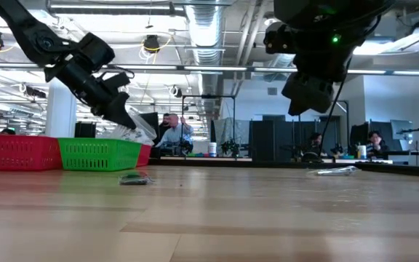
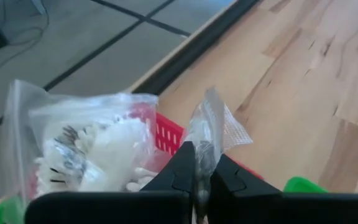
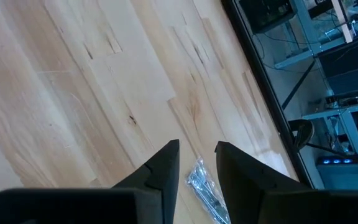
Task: Pick & Place Travel size toiletries
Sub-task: Put the white cotton pack into the top red bin, then put the silver nail cutter into the bottom red bin
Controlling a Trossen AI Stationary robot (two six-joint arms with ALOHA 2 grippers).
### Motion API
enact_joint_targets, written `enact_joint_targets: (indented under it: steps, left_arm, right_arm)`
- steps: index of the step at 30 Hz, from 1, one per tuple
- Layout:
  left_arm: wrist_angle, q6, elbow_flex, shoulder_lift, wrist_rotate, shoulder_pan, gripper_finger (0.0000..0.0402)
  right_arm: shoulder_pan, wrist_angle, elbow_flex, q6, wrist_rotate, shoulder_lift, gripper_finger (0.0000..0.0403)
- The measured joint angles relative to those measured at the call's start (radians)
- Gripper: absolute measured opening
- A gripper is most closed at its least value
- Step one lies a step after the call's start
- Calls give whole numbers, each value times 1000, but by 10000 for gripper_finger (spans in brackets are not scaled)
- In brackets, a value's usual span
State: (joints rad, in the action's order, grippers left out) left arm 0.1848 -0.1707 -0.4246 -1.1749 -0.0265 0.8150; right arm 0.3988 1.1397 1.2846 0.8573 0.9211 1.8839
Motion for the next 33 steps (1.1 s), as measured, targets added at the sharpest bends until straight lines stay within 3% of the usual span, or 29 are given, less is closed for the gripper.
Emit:
enact_joint_targets:
  steps: [10,22,29,33]
  left_arm:
    - [20,2,0,-20,61,13,48]
    - [18,20,0,6,108,13,157]
    - [23,51,0,104,114,7,183]
    - [24,82,0,175,105,-41,182]
  right_arm:
    - [-9,0,0,8,6,0,97]
    - [-23,8,0,15,12,0,97]
    - [-38,129,0,87,27,0,98]
    - [-61,135,-36,42,21,-2,98]
